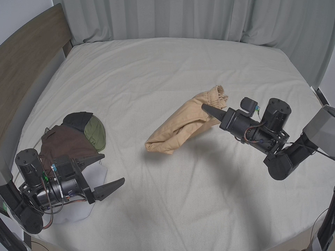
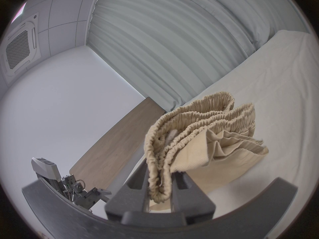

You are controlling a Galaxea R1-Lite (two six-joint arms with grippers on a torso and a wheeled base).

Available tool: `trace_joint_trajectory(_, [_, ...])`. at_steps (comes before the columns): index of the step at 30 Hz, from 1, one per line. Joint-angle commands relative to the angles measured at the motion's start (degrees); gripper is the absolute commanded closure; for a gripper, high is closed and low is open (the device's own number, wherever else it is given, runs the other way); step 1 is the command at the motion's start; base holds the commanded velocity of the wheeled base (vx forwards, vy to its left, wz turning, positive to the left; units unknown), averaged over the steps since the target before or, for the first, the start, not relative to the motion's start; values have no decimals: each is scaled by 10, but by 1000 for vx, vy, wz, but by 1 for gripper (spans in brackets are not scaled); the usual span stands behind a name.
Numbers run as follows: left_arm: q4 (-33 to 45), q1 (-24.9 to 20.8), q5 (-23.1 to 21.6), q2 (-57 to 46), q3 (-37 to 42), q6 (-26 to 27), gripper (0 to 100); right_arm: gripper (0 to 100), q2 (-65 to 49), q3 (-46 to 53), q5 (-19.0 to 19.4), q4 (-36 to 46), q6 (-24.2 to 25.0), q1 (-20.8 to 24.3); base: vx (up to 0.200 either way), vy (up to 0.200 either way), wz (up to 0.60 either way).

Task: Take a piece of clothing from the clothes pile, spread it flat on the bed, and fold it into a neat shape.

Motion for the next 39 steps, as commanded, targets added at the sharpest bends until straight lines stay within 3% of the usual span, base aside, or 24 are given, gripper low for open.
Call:
trace_joint_trajectory(1, [0, 0, -1, 2, 2, -1, 0, 100, 33, -75, 7, 41, 6, -12, 0, 0, 0])
trace_joint_trajectory(28, [0, 2, -1, 7, 5, -3, 0, 100, 148, -397, 4, 237, 25, -39, 0, 0, 0])
trace_joint_trajectory(39, [0, 5, -4, 7, 5, -5, 0, 100, 219, -492, 1, 256, 45, -46, 0, 0, 0])
